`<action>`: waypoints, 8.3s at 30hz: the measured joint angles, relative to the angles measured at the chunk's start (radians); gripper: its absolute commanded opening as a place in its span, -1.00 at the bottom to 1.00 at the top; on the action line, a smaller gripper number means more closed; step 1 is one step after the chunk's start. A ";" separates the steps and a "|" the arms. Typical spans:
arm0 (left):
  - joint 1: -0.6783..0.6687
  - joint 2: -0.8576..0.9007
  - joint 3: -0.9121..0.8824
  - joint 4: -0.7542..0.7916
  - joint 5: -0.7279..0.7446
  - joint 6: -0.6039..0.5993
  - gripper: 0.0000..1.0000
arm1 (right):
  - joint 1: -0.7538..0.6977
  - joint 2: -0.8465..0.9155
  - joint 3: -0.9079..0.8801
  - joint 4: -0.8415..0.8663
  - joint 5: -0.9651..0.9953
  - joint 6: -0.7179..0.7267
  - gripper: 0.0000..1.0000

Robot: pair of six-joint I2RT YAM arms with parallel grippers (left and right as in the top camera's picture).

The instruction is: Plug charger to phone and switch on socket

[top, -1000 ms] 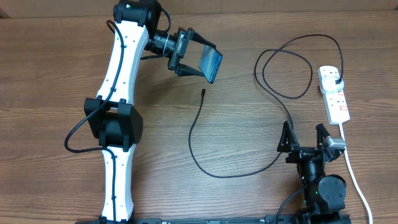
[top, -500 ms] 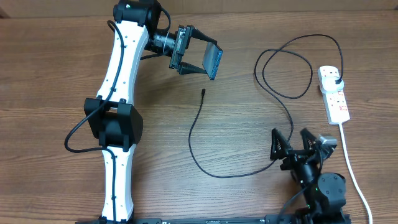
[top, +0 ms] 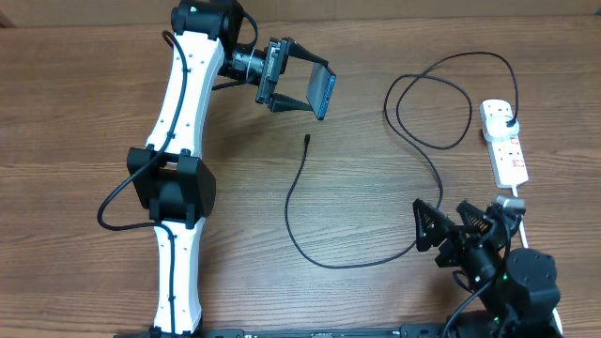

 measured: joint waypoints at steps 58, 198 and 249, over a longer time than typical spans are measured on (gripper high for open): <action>-0.006 0.000 0.000 -0.001 -0.262 0.107 0.05 | 0.000 0.856 0.485 -0.038 -0.327 -0.003 1.00; -0.085 0.000 0.011 0.002 -0.684 -0.155 0.92 | 0.392 1.326 0.483 0.615 0.031 0.483 -0.93; -0.112 -0.779 -0.520 0.097 -0.471 0.765 0.77 | 0.139 0.688 0.483 0.160 -0.034 0.474 -0.93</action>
